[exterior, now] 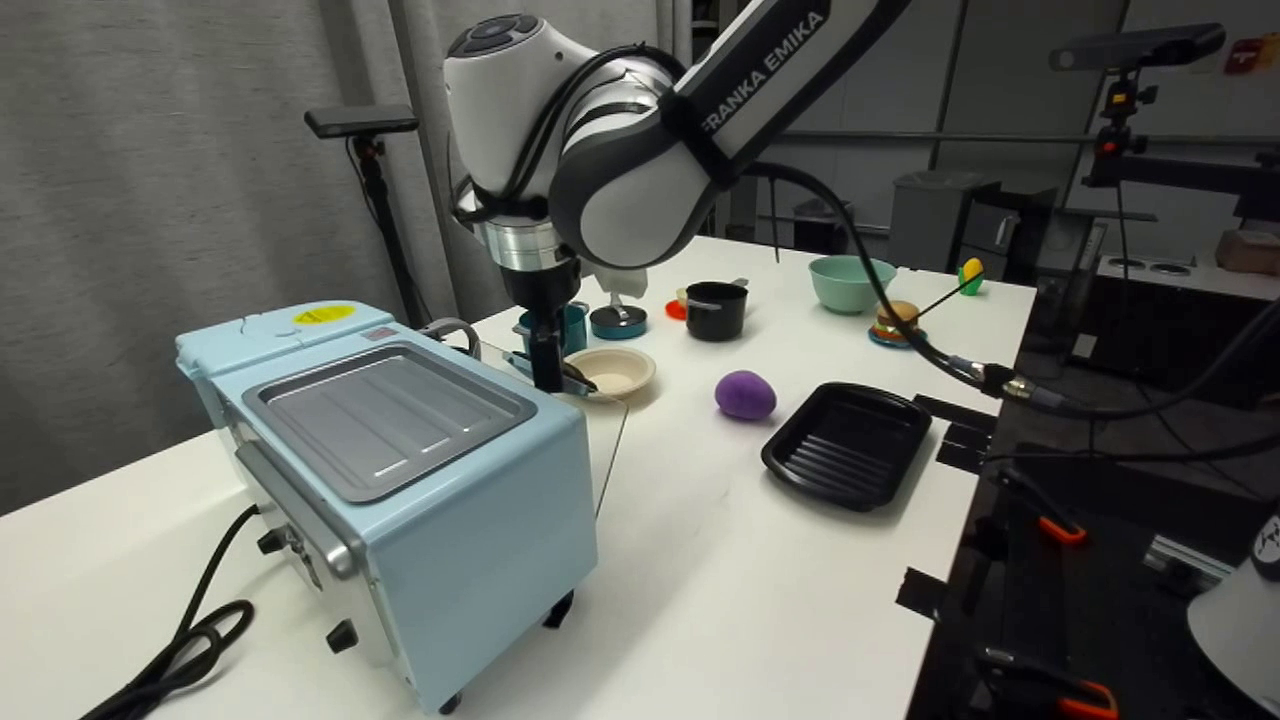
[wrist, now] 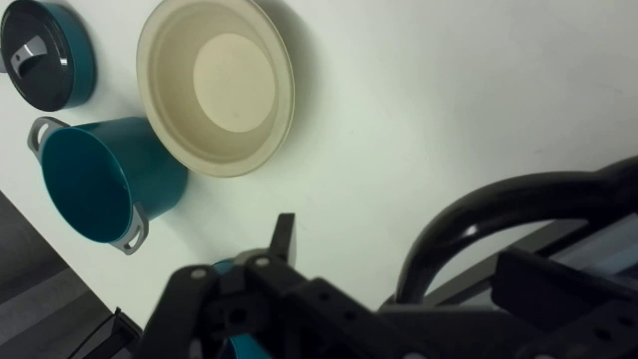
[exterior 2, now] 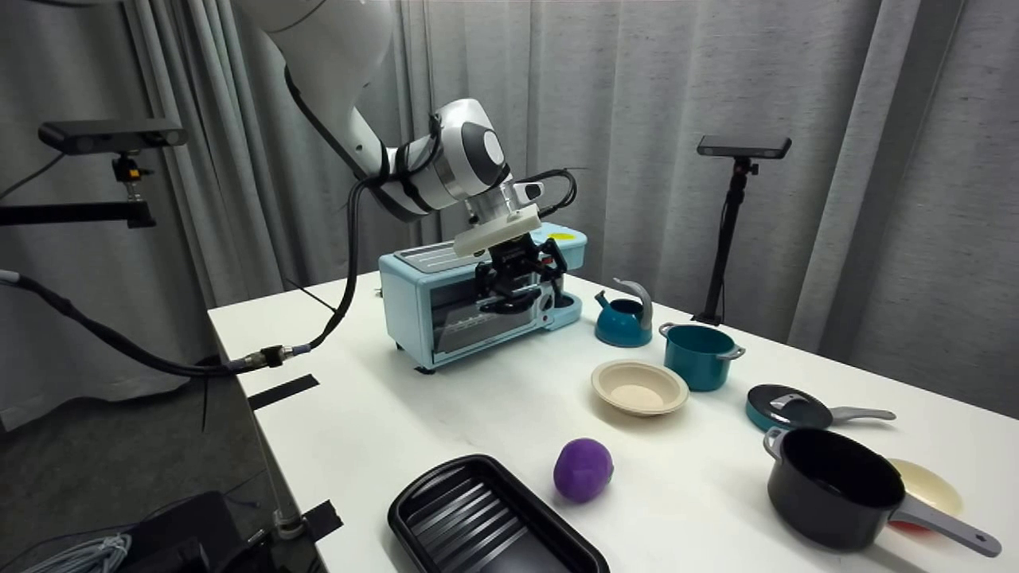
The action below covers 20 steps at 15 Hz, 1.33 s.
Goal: Open, close and open the toaster oven
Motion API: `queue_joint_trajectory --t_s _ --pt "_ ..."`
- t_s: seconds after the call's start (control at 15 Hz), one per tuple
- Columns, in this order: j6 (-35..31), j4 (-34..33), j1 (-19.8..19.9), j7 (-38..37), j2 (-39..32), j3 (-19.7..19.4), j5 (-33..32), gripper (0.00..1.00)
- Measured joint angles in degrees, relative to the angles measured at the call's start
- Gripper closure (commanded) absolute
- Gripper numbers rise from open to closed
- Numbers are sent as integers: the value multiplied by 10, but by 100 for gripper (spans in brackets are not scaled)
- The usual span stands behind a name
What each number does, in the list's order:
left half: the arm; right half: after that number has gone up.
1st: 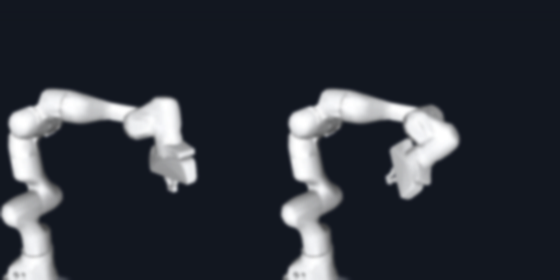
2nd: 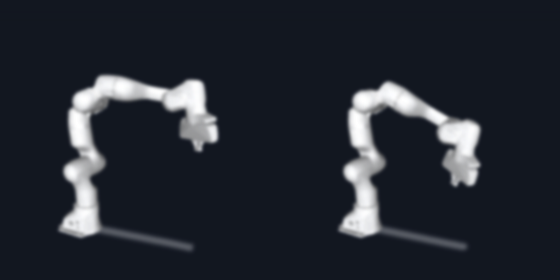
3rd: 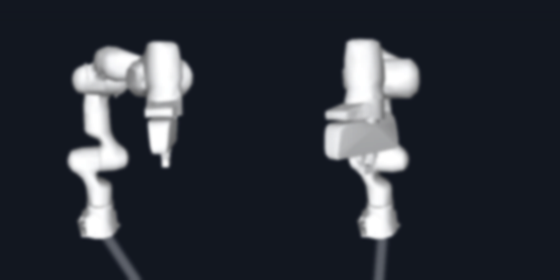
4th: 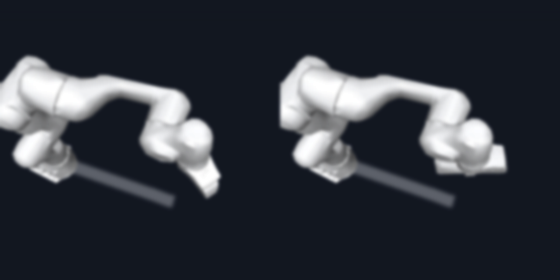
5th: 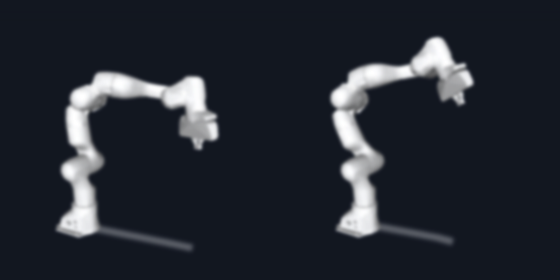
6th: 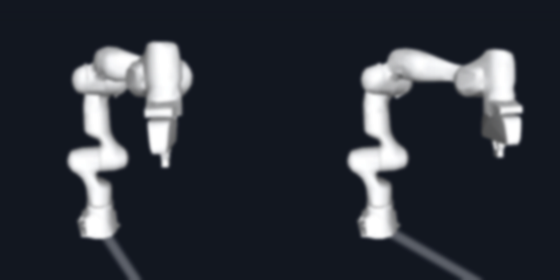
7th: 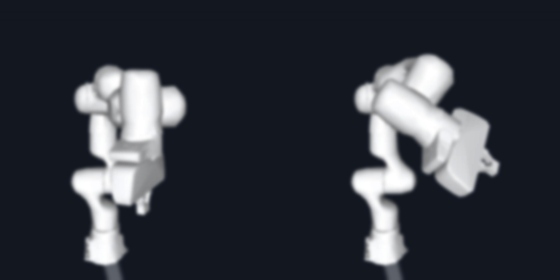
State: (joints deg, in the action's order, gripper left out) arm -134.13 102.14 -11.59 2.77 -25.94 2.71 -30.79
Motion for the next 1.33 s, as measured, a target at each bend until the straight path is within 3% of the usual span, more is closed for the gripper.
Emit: queue_joint_trajectory --t_s 0.87,1.33 --pt "0 0 0 2 1 -1 -1 0" --pt "11 -1 2 17 -19 -22 -6 0"
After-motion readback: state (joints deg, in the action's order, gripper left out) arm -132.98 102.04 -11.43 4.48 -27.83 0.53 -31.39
